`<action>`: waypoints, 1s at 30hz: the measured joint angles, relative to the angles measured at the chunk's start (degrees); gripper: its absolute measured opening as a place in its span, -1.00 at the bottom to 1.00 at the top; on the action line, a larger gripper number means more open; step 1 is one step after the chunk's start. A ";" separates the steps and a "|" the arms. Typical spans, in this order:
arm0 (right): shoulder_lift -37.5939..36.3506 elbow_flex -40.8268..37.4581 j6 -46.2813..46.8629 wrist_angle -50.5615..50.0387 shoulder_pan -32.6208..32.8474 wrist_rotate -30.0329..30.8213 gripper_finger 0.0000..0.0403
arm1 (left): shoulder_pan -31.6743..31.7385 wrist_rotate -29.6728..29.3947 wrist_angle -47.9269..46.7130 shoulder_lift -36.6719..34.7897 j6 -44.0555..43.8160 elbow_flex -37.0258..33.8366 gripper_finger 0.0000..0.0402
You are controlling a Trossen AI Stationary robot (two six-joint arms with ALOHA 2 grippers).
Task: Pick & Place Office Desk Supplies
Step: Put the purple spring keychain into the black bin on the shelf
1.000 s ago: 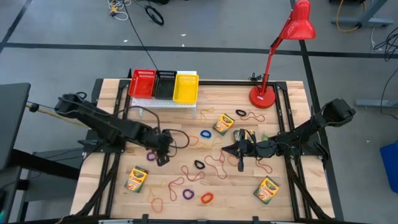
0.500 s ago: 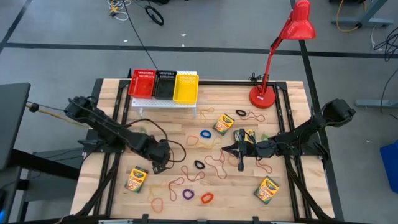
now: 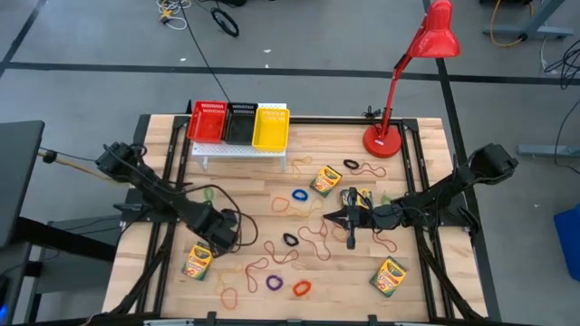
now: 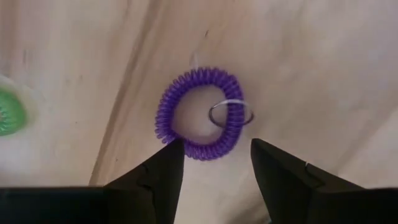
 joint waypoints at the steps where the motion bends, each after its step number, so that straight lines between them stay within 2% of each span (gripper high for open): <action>1: 0.00 0.00 0.00 -0.05 0.00 0.00 -0.95 | -0.48 -0.57 -0.23 0.63 0.84 -0.24 -0.07; 8: 0.00 0.00 0.04 -0.04 0.00 0.00 -0.95 | -2.35 -3.38 0.04 3.28 5.93 -0.41 -0.28; 14: 0.00 0.00 0.15 0.24 -0.02 0.00 -0.95 | -2.24 -4.37 -0.82 3.50 9.55 1.00 -0.68; 18: 0.00 0.00 0.14 0.25 -0.02 0.00 -0.95 | -1.78 -7.45 -4.67 2.46 11.81 5.16 -0.92; 22: 0.00 0.00 0.13 0.32 -0.12 0.00 -0.95 | 0.15 -12.10 -10.59 -1.89 12.43 10.80 -0.91; 26: 0.00 0.00 0.13 0.67 -0.15 0.02 -0.95 | 3.03 -21.13 -12.91 -8.67 14.23 17.00 -0.87; 30: 0.00 0.00 0.13 0.94 -0.13 0.00 -0.95 | 8.94 -28.53 -12.90 -15.35 16.67 21.99 -0.88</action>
